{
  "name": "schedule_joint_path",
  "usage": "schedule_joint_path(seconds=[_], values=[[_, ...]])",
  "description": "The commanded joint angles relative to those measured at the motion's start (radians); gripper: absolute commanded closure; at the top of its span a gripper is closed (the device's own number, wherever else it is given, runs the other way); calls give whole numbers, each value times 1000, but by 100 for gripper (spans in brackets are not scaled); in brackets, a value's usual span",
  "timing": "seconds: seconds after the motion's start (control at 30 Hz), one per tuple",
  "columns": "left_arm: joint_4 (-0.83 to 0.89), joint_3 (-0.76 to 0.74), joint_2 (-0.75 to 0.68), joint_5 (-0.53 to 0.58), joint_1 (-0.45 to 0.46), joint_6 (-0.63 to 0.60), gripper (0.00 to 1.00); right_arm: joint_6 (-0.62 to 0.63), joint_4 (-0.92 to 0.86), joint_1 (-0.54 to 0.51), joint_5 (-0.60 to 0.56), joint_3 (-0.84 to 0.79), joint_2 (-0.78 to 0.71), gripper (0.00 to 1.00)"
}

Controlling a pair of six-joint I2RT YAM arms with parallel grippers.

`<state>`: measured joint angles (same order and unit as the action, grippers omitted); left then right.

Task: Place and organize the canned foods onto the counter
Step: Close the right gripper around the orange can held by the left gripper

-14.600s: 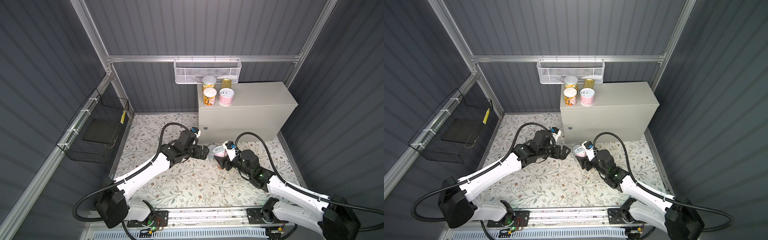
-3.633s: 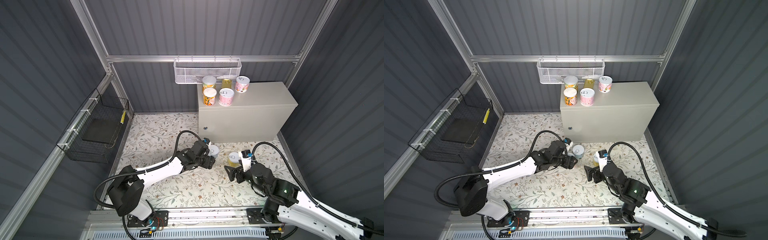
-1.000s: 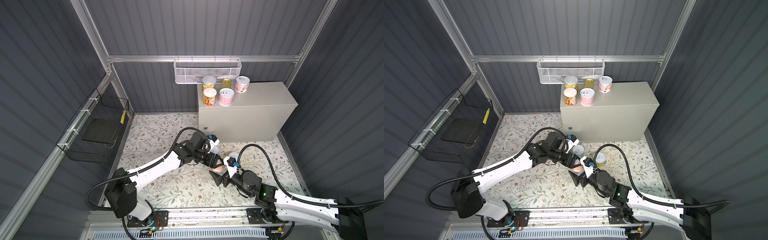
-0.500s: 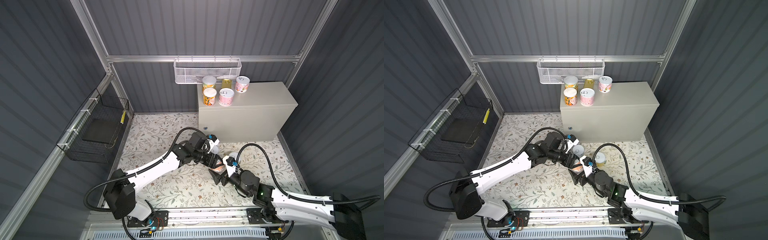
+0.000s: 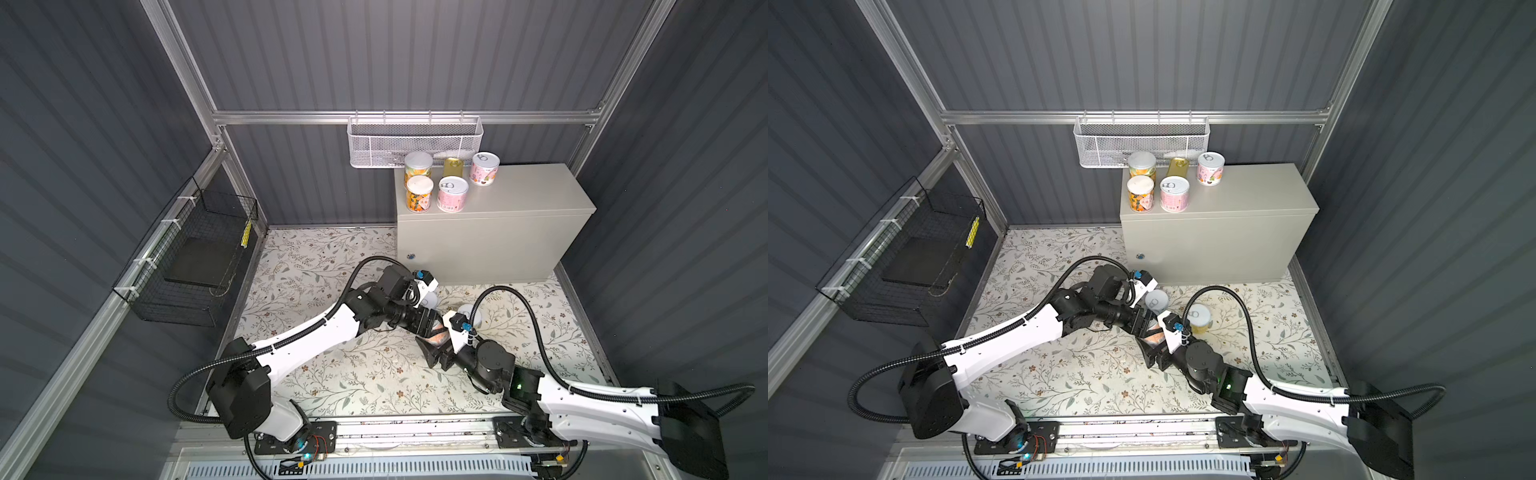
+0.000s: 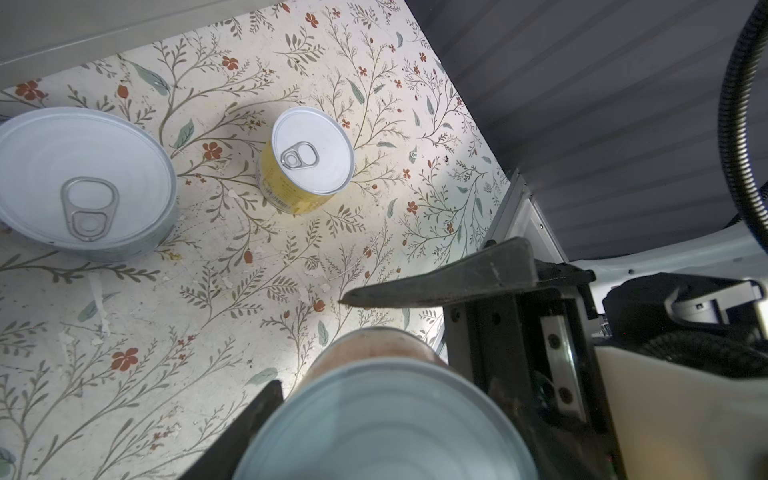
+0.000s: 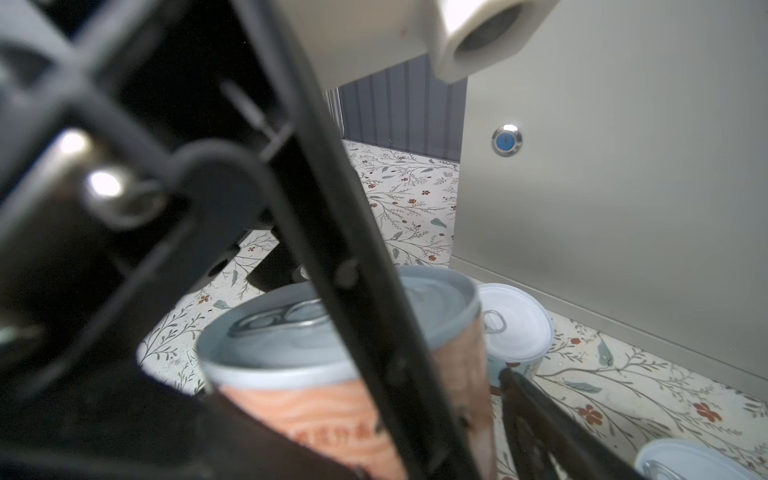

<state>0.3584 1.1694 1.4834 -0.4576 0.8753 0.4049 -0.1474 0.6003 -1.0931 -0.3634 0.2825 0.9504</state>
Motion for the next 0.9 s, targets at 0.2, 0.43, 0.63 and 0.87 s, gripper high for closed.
schedule_joint_path(seconds=[0.2,0.43,0.63,0.87], values=[[-52,-8,-34,-40,-4,20,53,38,52,-5,-53,35,8,1],[-50,-11,-37,-40,-4,23,53,59,72,-5,-65,45,29,7],[-49,-11,-41,-35,-4,22,53,59,78,-5,-52,51,48,15],[-44,-10,-40,-32,-4,18,52,59,77,-5,-47,52,50,25]])
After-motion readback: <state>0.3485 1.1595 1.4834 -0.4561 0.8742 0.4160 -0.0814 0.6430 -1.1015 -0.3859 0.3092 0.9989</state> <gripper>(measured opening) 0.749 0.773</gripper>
